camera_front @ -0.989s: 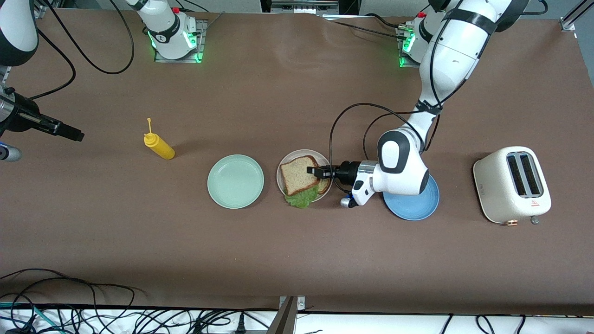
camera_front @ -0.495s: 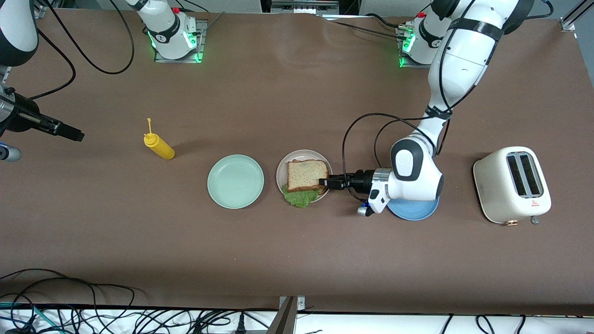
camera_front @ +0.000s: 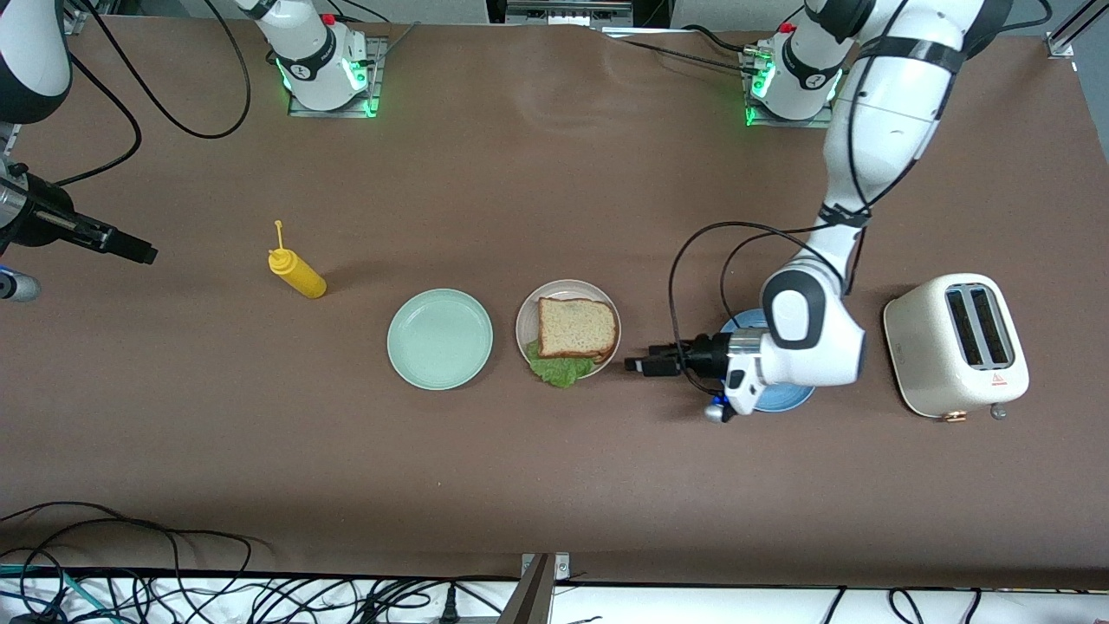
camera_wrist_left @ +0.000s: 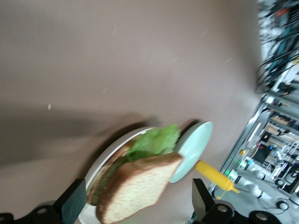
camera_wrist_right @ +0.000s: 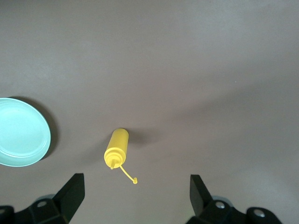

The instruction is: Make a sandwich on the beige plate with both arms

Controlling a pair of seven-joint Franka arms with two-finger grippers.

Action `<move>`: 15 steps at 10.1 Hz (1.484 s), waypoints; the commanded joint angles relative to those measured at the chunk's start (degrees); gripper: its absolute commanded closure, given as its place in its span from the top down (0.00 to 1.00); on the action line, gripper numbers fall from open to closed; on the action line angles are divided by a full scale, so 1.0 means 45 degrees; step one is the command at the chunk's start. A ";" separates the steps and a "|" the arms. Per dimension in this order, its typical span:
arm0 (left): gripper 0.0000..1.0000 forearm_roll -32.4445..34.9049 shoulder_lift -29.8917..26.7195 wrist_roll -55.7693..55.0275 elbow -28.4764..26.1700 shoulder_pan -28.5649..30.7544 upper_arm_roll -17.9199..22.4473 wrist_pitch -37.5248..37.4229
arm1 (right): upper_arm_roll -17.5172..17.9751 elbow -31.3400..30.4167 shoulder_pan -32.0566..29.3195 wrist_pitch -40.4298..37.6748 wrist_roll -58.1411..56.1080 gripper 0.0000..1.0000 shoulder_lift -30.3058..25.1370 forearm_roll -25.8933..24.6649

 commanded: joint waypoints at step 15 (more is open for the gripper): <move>1.00 1.5122 -1.1026 0.0031 -0.2085 0.2987 -0.0253 -0.7151 | 0.0008 -0.0141 -0.0009 -0.0114 -0.0004 1.00 -0.0234 0.0157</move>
